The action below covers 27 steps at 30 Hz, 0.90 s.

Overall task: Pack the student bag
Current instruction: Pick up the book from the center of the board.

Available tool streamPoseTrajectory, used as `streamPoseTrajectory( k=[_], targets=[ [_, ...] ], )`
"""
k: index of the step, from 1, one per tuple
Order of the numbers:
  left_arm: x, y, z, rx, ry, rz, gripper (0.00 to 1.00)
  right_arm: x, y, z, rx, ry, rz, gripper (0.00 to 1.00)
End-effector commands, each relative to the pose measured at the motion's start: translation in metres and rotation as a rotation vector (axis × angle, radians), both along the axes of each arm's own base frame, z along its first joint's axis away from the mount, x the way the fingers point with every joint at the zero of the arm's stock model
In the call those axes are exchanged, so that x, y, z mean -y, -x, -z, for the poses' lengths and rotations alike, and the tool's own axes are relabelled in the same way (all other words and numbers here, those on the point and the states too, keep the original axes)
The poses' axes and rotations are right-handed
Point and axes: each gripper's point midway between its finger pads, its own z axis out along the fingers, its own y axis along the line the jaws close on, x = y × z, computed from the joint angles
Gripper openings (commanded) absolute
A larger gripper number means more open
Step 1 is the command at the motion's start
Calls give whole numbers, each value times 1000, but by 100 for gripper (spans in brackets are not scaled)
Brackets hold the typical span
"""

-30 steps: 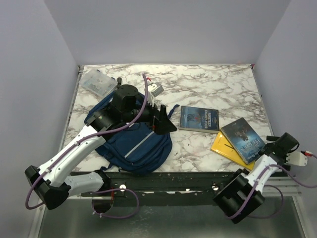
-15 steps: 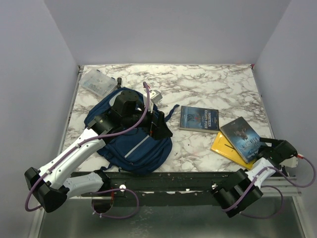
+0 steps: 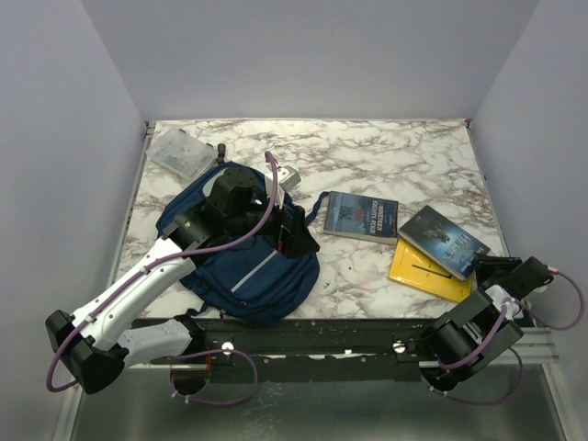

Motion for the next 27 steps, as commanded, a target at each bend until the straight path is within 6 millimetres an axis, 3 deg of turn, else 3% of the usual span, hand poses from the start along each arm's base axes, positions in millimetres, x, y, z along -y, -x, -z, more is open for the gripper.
streamPoseTrajectory(
  k=[1, 5, 10, 14, 16, 21, 27],
  targets=[
    [-4, -11, 4, 30, -28, -30, 98, 0, -33, -39, 78, 129, -194, 30],
    [-5, -17, 8, 6, -31, -42, 98, 0, -54, -62, 82, 179, -244, 20],
    [-16, -40, 20, -17, -65, -120, 98, -16, -103, -96, 114, 186, -358, 2],
    [-29, -61, 30, -38, -94, -195, 98, -28, -141, -138, 137, 221, -409, 1],
    [-38, -71, 34, -42, -111, -241, 98, -46, -154, -158, 135, 255, -458, 0],
    [-57, -92, 37, -78, -104, -334, 98, -83, -164, -199, 209, 296, -558, 1],
    [-63, -101, 40, -129, -67, -353, 98, -113, -167, -221, 274, 259, -663, 1]
  ],
)
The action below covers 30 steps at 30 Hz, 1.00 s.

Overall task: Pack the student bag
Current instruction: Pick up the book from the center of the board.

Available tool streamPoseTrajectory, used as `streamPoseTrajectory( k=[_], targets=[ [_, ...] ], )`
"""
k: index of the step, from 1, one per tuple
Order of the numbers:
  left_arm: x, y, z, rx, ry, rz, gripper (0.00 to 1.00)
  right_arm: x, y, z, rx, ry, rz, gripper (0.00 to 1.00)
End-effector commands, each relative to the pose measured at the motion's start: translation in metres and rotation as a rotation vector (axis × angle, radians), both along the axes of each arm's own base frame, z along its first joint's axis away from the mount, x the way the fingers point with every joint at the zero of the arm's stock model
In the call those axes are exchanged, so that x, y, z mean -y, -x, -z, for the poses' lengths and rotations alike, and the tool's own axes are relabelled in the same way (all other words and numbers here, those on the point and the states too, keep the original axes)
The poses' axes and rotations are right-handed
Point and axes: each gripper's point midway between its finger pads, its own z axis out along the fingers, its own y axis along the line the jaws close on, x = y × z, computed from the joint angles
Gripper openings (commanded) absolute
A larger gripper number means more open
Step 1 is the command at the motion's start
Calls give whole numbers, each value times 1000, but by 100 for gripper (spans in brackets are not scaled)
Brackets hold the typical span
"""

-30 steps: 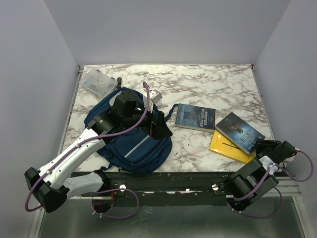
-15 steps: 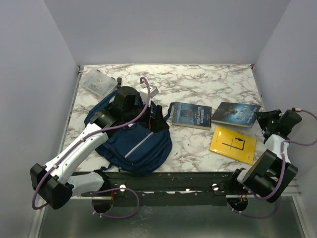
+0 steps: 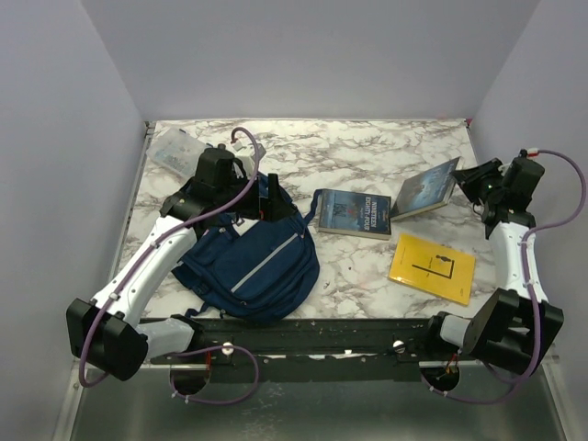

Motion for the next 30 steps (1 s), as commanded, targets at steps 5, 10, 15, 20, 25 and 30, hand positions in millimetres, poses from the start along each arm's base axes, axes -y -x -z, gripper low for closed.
streamPoseTrajectory(
  k=[5, 10, 15, 20, 25, 30],
  targets=[
    [-2, -5, -1, -41, 55, -6, 98, -32, -8, -19, 9, 16, -111, 1],
    [-1, -4, -3, -37, 64, 1, 98, -47, -11, 12, -94, 102, -147, 1],
    [1, -2, -5, -38, 74, 12, 98, -57, -13, 32, -222, 209, -182, 22],
    [2, -1, -7, -37, 84, 20, 98, -80, -15, 38, -245, 208, -261, 28],
    [2, -1, -6, -42, 89, 22, 98, -107, -18, 37, -263, 254, -331, 30],
    [2, -1, -7, -42, 93, 23, 98, -134, -15, 45, -288, 267, -397, 36]
  ],
)
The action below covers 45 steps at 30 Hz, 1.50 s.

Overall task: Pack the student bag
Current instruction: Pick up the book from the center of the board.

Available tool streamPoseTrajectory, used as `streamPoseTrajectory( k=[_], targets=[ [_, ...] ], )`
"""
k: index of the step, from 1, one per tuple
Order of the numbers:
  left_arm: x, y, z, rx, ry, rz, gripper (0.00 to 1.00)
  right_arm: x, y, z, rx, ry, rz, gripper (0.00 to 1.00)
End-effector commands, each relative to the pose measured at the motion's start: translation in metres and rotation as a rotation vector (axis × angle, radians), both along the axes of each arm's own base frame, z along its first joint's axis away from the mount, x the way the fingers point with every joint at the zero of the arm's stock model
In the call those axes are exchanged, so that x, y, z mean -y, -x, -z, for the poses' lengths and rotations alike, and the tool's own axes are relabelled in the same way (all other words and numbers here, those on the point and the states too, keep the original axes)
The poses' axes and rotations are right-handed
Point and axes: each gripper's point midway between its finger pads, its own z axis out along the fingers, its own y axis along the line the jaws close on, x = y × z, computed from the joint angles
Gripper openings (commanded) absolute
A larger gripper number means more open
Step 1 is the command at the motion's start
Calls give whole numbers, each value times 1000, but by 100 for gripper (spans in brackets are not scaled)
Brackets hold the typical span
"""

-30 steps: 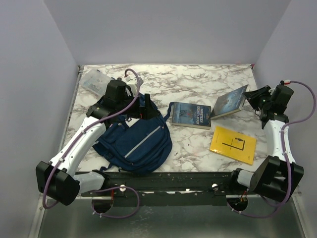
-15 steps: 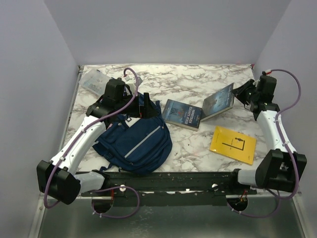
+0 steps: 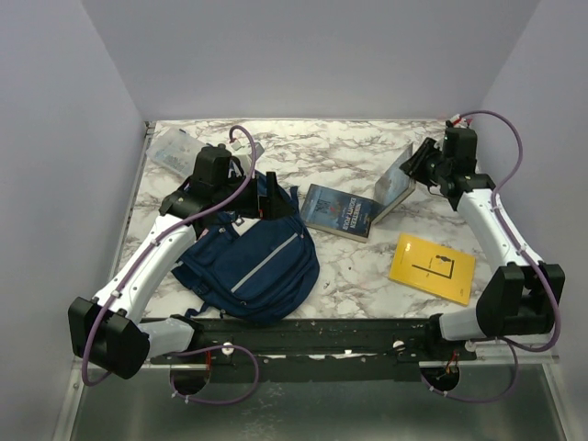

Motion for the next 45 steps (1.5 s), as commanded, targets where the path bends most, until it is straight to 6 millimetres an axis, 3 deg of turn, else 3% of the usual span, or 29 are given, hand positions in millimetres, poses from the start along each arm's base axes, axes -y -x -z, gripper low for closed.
streamPoseTrajectory(
  k=[1, 6, 9, 13, 19, 24, 27, 32, 35, 38, 40, 45],
  targets=[
    [2, 1, -5, 7, 29, 20, 98, -23, 20, 39, -167, 19, -82, 36],
    [5, 2, 1, -9, 28, 33, 98, -21, 27, 57, -227, 48, -93, 32],
    [7, -1, 15, -24, -30, 1, 95, -16, 31, 47, -212, 72, -81, 15],
    [19, 9, 47, -36, -223, 21, 91, -6, 36, 8, -130, 103, -35, 1],
    [51, 42, 90, -154, -358, 224, 69, -7, 47, -50, 7, 73, -18, 1],
    [56, 55, 130, -194, -524, 284, 63, -24, 56, -85, 147, -74, -29, 1],
    [52, 56, 146, -197, -609, 285, 62, -26, 60, -95, 192, -115, -21, 1],
    [53, 61, 162, -203, -694, 316, 63, -34, 64, -91, 173, -152, -51, 1],
    [52, 65, 171, -198, -745, 331, 73, -37, 67, -76, 127, -161, -64, 1],
    [48, 64, 179, -176, -821, 327, 72, -41, 71, -62, 79, -171, -82, 1],
    [42, 61, 187, -162, -892, 317, 62, -43, 75, -56, 51, -175, -89, 1],
    [35, 51, 184, -104, -970, 298, 25, -46, 89, -41, 5, -182, -113, 1]
  ],
)
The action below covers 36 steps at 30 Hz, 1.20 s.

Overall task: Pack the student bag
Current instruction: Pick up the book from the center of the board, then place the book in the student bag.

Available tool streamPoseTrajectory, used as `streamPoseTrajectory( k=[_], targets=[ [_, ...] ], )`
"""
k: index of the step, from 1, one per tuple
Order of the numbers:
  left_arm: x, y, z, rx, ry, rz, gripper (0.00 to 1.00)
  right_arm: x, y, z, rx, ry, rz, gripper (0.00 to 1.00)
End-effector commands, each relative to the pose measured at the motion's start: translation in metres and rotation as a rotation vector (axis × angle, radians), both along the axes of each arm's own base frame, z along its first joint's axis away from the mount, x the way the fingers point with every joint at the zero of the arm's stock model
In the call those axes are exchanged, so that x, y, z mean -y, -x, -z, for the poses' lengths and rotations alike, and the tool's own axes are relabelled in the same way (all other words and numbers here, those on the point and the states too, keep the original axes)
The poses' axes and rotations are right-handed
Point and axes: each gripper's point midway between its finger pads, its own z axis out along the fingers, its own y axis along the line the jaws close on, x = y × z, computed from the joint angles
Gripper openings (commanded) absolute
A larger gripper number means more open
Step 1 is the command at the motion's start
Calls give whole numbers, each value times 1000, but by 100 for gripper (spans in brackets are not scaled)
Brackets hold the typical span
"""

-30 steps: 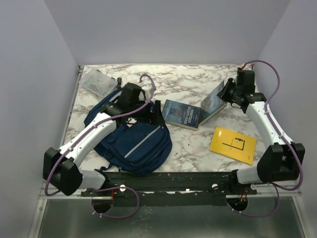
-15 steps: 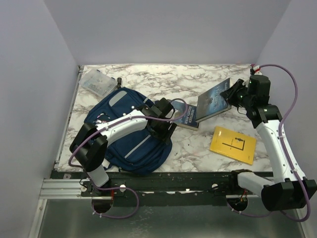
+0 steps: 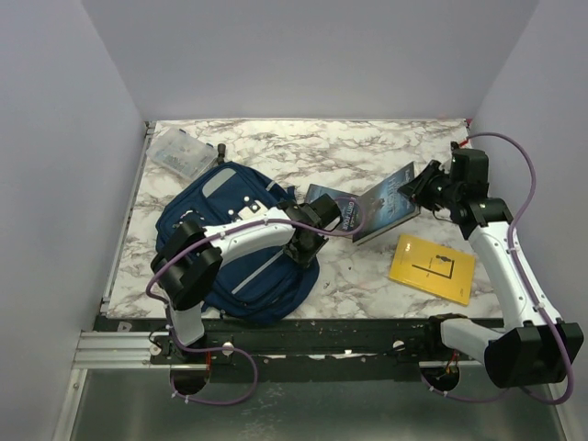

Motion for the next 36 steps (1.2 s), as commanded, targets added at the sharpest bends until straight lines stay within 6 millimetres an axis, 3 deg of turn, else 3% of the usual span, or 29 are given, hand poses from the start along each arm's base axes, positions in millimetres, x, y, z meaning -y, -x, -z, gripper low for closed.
streamPoseTrajectory(
  k=[1, 2, 3, 7, 13, 18, 22, 26, 30, 36],
  targets=[
    [-20, -12, 0, 79, -130, 19, 16, -17, 9, -16, 49, -68, -70, 1],
    [-22, -15, -5, 96, -136, 24, 5, -17, 13, -13, 32, -65, -80, 1],
    [-23, -19, -12, 125, -139, 20, 0, -18, 17, -10, 20, -61, -89, 0],
    [-22, -32, -55, 274, -34, -10, 0, -31, 34, -3, -2, -109, -166, 0],
    [-33, -56, -133, 448, 258, -180, 0, -76, 67, -14, -26, -436, -305, 1],
    [-31, -56, -192, 458, 465, -217, 0, -90, 80, -25, -5, -644, -297, 1],
    [-25, -50, -230, 488, 557, -169, 0, -101, 77, -30, 29, -746, -280, 1],
    [-25, -50, -248, 533, 593, -134, 0, -136, 70, -34, 64, -772, -300, 1],
    [-28, -50, -257, 564, 643, -130, 0, -185, 61, -27, 142, -744, -239, 1],
    [-32, -48, -257, 543, 740, -145, 0, -221, 38, -3, 387, -637, 79, 1]
  ],
)
